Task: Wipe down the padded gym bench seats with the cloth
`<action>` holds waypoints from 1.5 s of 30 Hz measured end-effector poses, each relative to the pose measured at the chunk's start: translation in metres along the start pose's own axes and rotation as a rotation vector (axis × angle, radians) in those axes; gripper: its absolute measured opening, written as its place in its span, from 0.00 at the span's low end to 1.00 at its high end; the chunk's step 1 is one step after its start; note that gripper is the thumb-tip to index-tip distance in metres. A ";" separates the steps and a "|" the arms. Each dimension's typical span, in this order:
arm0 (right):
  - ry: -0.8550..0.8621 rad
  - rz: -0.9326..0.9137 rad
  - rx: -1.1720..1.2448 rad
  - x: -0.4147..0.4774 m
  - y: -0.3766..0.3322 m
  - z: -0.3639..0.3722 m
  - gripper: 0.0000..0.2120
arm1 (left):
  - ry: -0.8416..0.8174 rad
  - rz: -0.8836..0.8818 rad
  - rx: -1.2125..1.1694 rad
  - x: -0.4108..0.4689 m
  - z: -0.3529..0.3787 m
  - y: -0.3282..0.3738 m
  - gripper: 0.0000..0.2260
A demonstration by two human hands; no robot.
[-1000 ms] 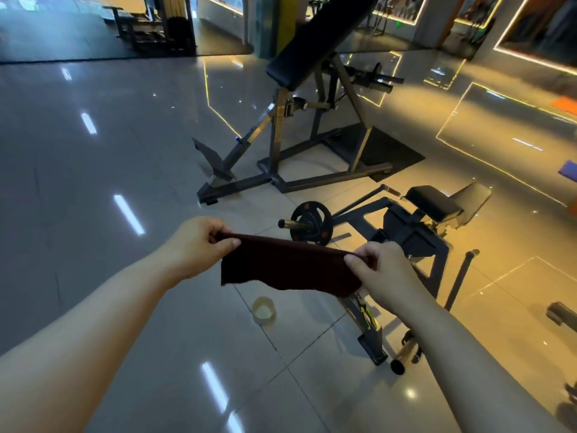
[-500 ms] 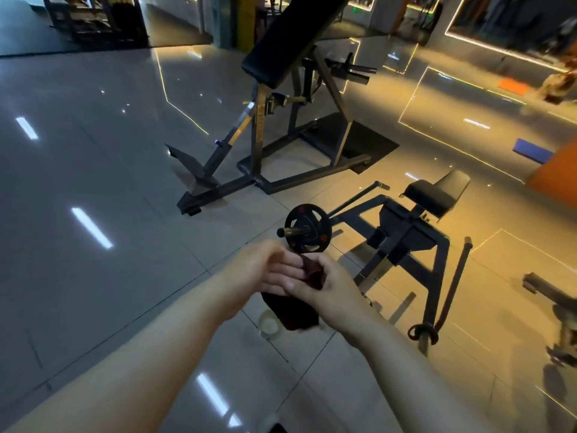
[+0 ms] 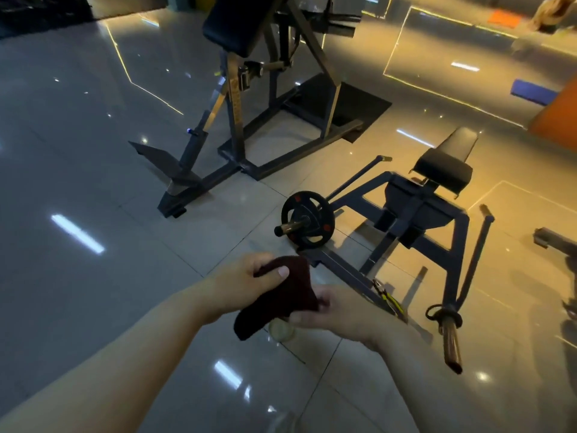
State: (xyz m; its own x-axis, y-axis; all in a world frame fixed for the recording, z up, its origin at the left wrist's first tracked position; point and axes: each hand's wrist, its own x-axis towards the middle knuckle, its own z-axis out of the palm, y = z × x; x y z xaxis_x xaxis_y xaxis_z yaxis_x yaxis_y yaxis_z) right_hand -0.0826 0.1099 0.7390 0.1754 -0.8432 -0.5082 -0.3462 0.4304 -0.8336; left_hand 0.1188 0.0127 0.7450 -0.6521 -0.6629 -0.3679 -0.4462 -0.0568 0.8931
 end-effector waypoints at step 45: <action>0.825 0.604 0.717 0.509 0.647 0.159 0.19 | -0.333 -0.435 0.346 0.457 0.199 -0.706 0.15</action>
State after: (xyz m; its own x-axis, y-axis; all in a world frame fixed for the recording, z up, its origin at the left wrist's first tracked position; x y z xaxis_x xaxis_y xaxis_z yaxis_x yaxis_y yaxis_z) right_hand -0.0702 0.0105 -0.0932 -0.5562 -0.2885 -0.7793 0.4557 0.6783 -0.5764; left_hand 0.0136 -0.1019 -0.1048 -0.4973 -0.3634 -0.7878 -0.8481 0.0125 0.5296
